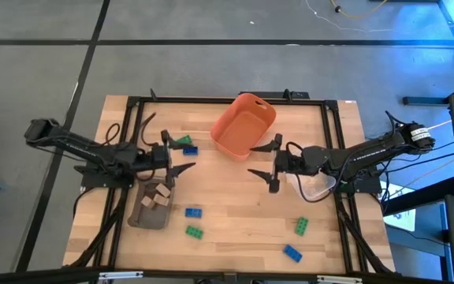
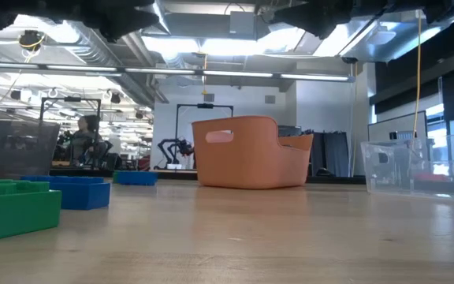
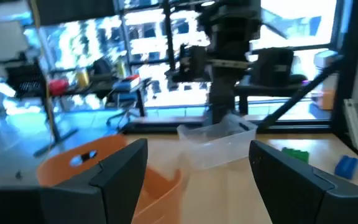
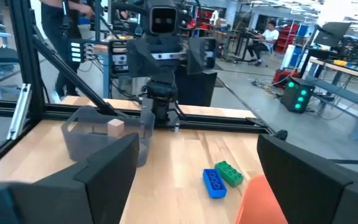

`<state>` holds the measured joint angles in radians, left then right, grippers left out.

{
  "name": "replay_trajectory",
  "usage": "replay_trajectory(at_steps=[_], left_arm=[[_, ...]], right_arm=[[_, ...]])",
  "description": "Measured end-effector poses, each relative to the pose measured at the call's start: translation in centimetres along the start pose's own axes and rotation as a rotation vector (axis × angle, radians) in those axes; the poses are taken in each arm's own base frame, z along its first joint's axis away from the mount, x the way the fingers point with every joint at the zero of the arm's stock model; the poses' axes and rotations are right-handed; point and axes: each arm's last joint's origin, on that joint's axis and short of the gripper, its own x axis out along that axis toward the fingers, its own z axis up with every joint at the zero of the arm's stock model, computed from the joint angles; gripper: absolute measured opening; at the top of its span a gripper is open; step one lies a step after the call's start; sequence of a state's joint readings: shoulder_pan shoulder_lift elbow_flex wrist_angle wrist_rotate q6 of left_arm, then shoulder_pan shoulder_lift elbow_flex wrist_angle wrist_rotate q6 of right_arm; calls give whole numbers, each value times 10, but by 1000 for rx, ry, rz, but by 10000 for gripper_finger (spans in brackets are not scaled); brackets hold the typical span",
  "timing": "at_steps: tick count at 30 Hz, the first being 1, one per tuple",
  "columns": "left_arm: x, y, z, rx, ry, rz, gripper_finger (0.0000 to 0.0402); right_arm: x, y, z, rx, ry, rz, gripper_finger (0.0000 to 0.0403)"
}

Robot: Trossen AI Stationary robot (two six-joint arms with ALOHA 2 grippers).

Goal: Sort & place blocks by color
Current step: Put the top blue game piece into the orange bin

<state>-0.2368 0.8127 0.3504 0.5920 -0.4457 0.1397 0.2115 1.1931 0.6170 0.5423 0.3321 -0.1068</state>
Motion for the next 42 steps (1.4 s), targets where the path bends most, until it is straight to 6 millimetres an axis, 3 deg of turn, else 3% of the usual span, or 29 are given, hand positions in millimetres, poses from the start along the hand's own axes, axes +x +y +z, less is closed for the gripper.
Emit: replay_trajectory(at_steps=[20, 30, 35, 39, 42], left_arm=[[-1, -2, -8, 38, 79, -4, 273], [-1, -1, -11, 55, 110, 20, 273], [0, 3, -19, 96, 205, 63, 273], [12, 21, -19, 110, 365, 163, 273], [21, 37, -18, 106, 522, 137, 273]], right_arm=[[0, 2, -6, 131, 60, 24, 328], [0, 1, -8, 101, 80, 12, 328], [0, 1, -9, 99, 86, 12, 328], [0, 1, -9, 99, 87, 8, 328], [0, 0, -10, 94, 96, -10, 328]])
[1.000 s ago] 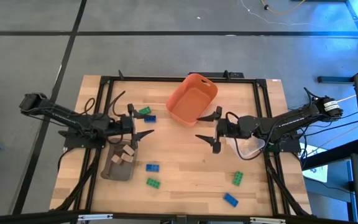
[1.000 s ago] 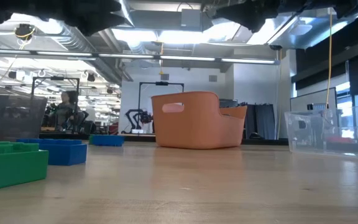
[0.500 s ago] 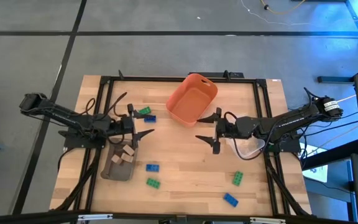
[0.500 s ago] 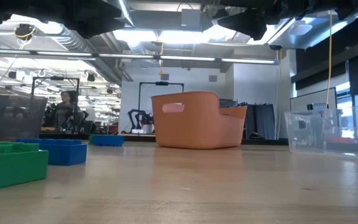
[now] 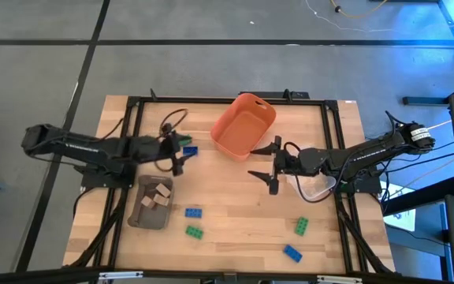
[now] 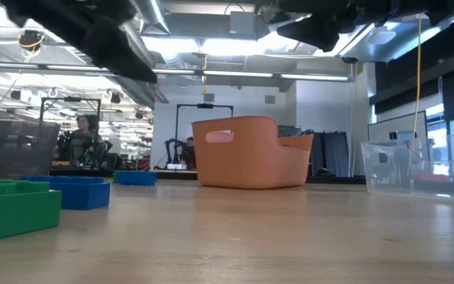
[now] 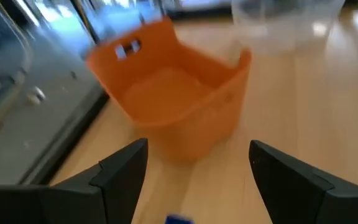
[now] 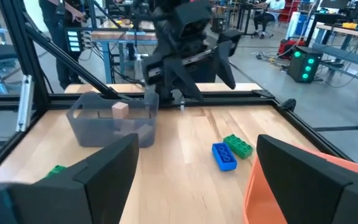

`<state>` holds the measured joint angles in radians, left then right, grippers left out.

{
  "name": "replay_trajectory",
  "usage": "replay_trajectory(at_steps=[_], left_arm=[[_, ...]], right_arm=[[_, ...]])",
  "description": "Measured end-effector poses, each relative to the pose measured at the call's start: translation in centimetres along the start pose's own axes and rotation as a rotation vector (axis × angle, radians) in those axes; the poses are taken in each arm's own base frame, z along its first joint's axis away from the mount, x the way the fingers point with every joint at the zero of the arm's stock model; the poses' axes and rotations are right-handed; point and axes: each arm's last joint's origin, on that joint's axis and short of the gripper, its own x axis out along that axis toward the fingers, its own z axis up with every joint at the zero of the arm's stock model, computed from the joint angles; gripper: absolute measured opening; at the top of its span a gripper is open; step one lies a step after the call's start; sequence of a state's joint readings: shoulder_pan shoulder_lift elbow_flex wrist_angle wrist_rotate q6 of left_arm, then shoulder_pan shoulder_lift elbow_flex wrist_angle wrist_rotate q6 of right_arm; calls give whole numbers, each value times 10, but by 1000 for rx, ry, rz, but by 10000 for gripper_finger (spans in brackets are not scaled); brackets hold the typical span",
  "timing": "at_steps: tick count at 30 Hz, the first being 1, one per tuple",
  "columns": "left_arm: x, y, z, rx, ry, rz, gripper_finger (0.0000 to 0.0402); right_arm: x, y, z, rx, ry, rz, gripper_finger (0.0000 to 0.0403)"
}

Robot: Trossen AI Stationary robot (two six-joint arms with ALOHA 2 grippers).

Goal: Sort & place blocks by color
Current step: Put the top blue game piece into the orange bin

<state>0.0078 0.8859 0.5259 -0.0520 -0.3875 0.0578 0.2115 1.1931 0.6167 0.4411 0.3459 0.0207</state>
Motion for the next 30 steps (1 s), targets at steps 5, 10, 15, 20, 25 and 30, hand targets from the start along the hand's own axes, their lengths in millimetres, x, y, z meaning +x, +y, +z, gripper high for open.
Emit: replay_trajectory(at_steps=[5, 10, 15, 20, 25, 30], left_arm=[[25, 18, -6, 69, 326, -115, 273], [56, 25, -19, 135, 506, -166, 273], [83, 29, -35, 167, 580, -186, 273], [99, 34, -46, 118, 594, -230, 273], [107, 41, -54, 111, 612, -217, 273], [112, 46, -63, 69, 641, -256, 273]], right_arm=[[0, 0, -1, -2, 11, -1, 328], [0, 0, -2, -1, 16, -2, 328], [0, 0, -2, -1, 17, -2, 328], [0, 0, -2, -4, 18, -2, 328], [0, 0, -2, -6, 18, -3, 328], [0, 0, -2, -7, 18, -3, 328]])
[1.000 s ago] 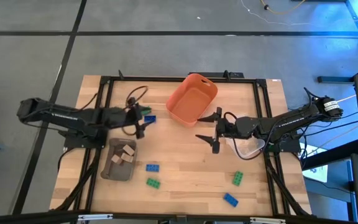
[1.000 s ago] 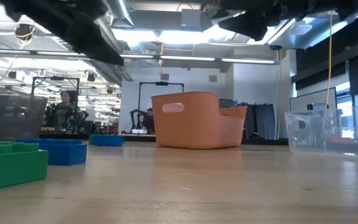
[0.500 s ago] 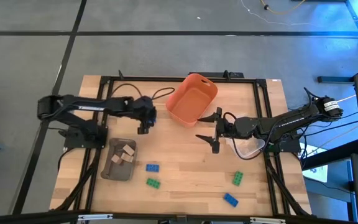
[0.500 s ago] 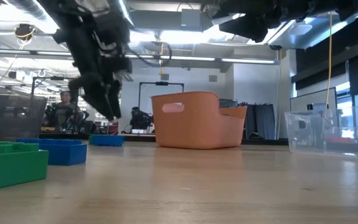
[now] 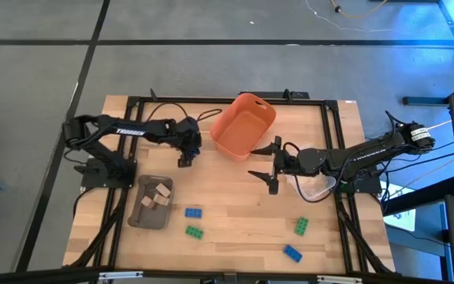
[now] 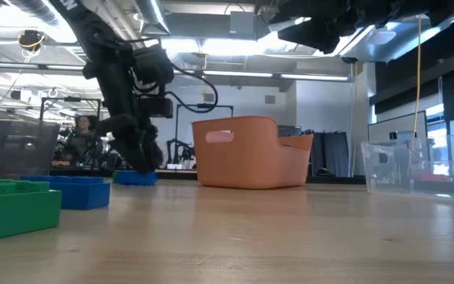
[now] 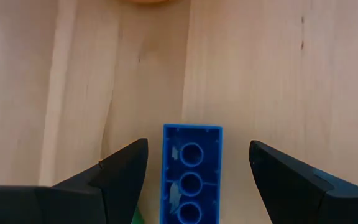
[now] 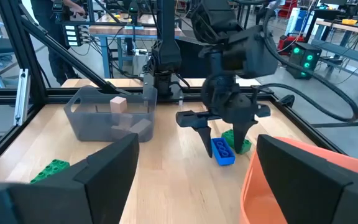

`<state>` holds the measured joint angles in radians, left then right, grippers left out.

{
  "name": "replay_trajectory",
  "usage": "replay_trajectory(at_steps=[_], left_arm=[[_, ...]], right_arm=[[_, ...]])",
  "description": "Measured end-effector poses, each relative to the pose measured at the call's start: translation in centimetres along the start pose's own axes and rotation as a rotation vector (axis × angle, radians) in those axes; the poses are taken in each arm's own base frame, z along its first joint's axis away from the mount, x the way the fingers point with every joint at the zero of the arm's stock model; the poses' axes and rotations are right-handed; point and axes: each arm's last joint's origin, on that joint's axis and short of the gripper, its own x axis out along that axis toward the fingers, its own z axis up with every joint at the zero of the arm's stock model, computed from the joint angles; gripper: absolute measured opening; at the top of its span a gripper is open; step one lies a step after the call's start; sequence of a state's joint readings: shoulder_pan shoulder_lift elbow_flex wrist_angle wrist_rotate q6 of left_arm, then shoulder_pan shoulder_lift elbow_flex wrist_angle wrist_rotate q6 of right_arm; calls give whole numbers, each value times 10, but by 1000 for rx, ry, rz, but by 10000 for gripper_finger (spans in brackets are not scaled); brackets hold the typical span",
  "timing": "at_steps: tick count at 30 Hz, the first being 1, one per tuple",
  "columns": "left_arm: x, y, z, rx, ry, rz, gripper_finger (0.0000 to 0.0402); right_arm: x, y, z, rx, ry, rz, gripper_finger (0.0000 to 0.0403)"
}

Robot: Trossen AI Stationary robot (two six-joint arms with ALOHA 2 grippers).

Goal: Sort & place blocks by color
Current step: Put the top blue game piece into the orange bin

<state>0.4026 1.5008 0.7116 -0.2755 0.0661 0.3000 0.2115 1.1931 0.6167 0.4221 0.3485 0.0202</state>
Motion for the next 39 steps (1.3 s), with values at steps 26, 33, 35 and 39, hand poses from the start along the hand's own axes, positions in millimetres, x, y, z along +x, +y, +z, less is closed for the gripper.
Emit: replay_trajectory(at_steps=[26, 33, 35, 39], left_arm=[[-8, -29, -12, 11, 210, 87, 123], [-58, -52, 8, -36, -98, 72, 123], [-73, -63, 13, -18, -233, 53, 123], [-96, -81, 18, -5, -483, 69, 123]], right_arm=[[0, 0, 0, -10, 0, 0, 328], [0, 0, 1, -46, -8, 0, 328], [0, 0, 1, -48, -7, 0, 328], [0, 0, 1, -34, -10, 0, 328]])
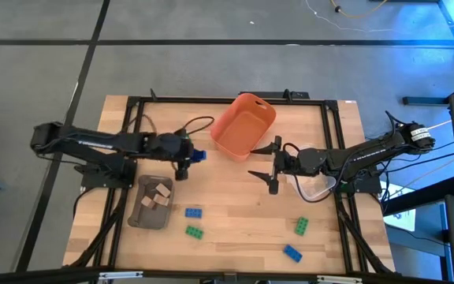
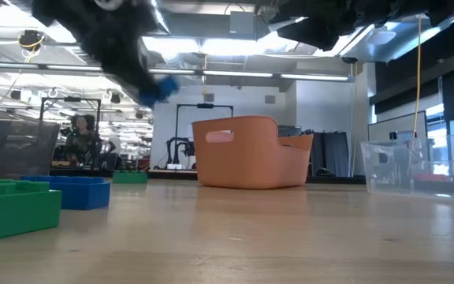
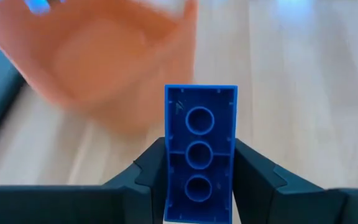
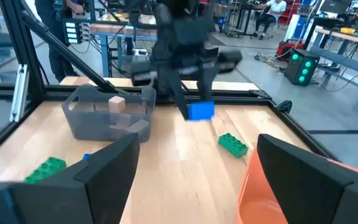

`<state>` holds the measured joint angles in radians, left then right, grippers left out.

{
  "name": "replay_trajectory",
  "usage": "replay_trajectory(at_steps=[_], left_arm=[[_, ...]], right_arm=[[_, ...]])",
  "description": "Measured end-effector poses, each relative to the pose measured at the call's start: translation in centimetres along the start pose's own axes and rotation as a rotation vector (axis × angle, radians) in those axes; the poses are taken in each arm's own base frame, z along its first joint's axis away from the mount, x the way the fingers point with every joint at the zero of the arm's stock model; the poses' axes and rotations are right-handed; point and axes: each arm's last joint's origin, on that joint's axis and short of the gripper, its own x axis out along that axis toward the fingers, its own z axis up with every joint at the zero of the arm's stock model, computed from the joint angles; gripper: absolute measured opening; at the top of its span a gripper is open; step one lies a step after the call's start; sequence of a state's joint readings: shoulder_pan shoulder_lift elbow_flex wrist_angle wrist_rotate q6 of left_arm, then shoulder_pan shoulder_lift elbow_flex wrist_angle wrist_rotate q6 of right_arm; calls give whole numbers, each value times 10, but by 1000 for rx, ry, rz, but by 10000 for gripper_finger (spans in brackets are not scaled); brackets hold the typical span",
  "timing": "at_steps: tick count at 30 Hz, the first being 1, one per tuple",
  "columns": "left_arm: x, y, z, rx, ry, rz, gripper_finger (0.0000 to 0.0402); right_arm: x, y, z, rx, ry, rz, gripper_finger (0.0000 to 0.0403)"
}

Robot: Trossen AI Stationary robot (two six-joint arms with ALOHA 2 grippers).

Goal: Sort & place blocks by color
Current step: Put the top blue game piece into the orange bin

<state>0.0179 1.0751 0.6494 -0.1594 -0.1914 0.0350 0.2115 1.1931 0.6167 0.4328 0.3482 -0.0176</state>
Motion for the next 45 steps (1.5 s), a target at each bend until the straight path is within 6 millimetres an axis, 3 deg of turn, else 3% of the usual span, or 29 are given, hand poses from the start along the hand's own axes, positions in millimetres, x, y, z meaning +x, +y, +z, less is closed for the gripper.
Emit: replay_trajectory(at_steps=[8, 12, 21, 29, 35, 45], left_arm=[[-2, -27, -10, -35, -303, 125, 123], [12, -31, -17, -28, -283, 148, 123], [40, -40, 5, 85, -233, 139, 123], [58, -60, 26, 155, -196, 90, 123], [71, -72, 41, 165, -187, 120, 123], [90, -73, 38, 175, -122, 226, 123]], right_arm=[[0, 0, 0, 227, 4, 0, 328], [3, -3, -3, 322, 18, -18, 328], [34, -22, -39, 473, 140, -133, 328], [47, -21, -37, 567, 32, -36, 328], [52, -19, -45, 618, 65, -40, 328], [62, -14, -53, 647, 128, -12, 328]])
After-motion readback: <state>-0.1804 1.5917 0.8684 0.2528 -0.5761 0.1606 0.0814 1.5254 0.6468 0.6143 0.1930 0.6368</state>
